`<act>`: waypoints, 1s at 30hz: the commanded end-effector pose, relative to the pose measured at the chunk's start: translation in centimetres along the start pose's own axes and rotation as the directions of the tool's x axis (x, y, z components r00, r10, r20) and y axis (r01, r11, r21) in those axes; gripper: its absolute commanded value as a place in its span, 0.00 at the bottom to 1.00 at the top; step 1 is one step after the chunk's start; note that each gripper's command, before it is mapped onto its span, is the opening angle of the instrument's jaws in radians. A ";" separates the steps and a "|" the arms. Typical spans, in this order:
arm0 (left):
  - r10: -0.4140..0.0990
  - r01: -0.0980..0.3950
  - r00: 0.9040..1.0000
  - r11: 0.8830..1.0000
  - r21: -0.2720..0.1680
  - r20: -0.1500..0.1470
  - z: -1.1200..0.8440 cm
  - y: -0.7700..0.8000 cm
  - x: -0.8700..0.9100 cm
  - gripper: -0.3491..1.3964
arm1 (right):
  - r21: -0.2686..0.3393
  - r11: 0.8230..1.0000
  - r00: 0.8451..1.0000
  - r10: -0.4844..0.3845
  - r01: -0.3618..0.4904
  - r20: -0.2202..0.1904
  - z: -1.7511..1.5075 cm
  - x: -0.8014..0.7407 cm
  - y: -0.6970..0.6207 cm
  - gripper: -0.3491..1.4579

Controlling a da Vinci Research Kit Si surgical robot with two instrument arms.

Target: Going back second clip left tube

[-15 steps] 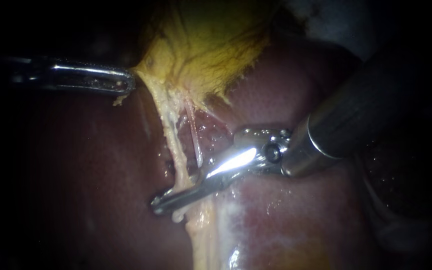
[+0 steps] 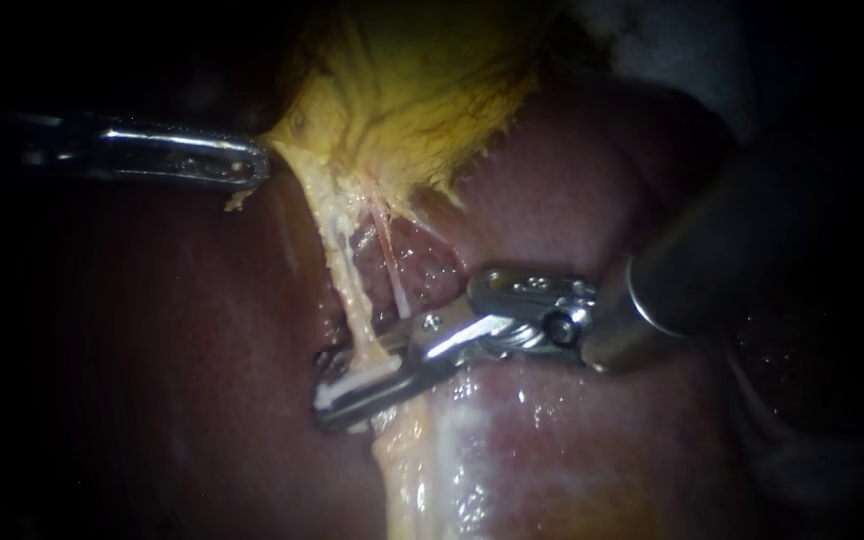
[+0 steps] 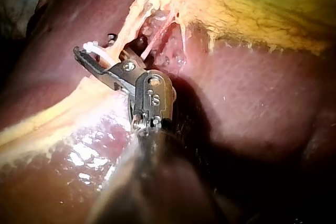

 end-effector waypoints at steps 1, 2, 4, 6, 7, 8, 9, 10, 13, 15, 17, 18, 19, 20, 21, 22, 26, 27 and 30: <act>0.000 0.000 1.000 1.000 -0.001 0.000 0.00 0.00 0.00 0.00 | -0.028 0.999 0.999 -0.038 0.038 0.011 -0.03 -0.01 -0.01 0.51; 0.000 0.000 1.000 1.000 -0.004 0.001 -0.01 0.01 0.00 0.00 | -0.053 0.997 0.998 -0.063 0.064 0.021 -0.05 -0.02 -0.02 0.52; 0.000 0.000 1.000 1.000 -0.004 0.001 -0.01 0.01 0.00 0.00 | -0.091 0.990 0.994 -0.101 0.103 0.033 -0.11 -0.04 -0.02 0.52; 0.000 0.000 1.000 1.000 -0.003 0.001 -0.01 0.02 0.00 0.00 | -0.122 0.982 0.990 -0.140 0.143 0.035 -0.21 -0.09 -0.03 0.52; 0.000 0.000 1.000 1.000 -0.003 0.001 -0.01 0.02 0.00 0.00 | -0.128 0.979 0.987 -0.155 0.158 0.035 -0.24 -0.10 -0.03 0.52; 0.000 0.000 1.000 1.000 -0.003 0.001 -0.01 0.02 0.00 0.00 | -0.138 0.975 0.984 -0.173 0.176 0.035 -0.30 -0.12 -0.04 0.52; 0.000 0.000 1.000 1.000 -0.003 0.001 -0.01 0.02 0.00 0.00 | -0.145 0.971 0.982 -0.187 0.190 0.036 -0.36 -0.13 -0.05 0.52; 0.001 -0.001 1.000 1.000 -0.003 0.001 -0.02 0.02 0.01 0.00 | -0.151 0.967 0.979 -0.200 0.203 0.036 -0.42 -0.14 -0.06 0.52; 0.001 -0.001 1.000 1.000 -0.003 0.001 -0.02 0.02 0.01 0.00 | -0.171 0.954 0.970 -0.242 0.245 0.039 -0.66 -0.12 -0.09 0.52; 0.001 -0.001 1.000 1.000 -0.003 0.001 -0.02 0.02 0.01 0.00 | -0.178 0.949 0.965 -0.257 0.261 0.041 -0.85 -0.08 -0.13 0.52; 0.001 -0.001 1.000 1.000 -0.003 0.001 -0.03 0.02 0.01 0.00 | -0.181 0.943 0.960 -0.276 0.279 0.043 -1.01 -0.04 -0.17 0.52; 0.001 -0.001 1.000 1.000 -0.003 0.001 -0.03 0.02 0.01 0.00 | -0.185 0.939 0.957 -0.286 0.290 0.045 -1.10 -0.01 -0.20 0.52; 0.001 -0.001 1.000 1.000 -0.006 0.001 -0.03 0.03 0.01 0.00 | -0.188 0.938 0.957 -0.287 0.290 0.045 -1.17 0.02 -0.22 0.52; 0.001 -0.001 1.000 1.000 -0.005 0.001 -0.03 0.03 0.01 0.00 | -0.191 0.936 0.955 -0.293 0.297 0.046 -1.23 0.04 -0.24 0.52; 0.001 -0.001 1.000 1.000 -0.005 0.001 -0.03 0.03 0.01 0.00 | -0.195 0.931 0.951 -0.304 0.307 0.048 -1.31 0.08 -0.26 0.52; 0.001 -0.001 1.000 1.000 -0.006 0.001 -0.03 0.03 0.01 0.00 | -0.199 0.930 0.951 -0.306 0.309 0.048 -1.35 0.10 -0.27 0.52; 0.001 -0.001 1.000 1.000 -0.005 0.001 -0.03 0.03 0.01 0.00 | -0.216 0.919 0.944 -0.327 0.331 0.053 -1.50 0.18 -0.32 0.52; 0.001 -0.001 1.000 1.000 -0.005 0.001 -0.03 0.03 0.01 0.00 | -0.222 0.917 0.943 -0.328 0.331 0.054 -1.54 0.20 -0.32 0.52; 0.001 -0.001 1.000 1.000 -0.005 0.001 -0.03 0.03 0.01 0.00 | -0.238 0.909 0.939 -0.338 0.342 0.058 -1.61 0.24 -0.33 0.52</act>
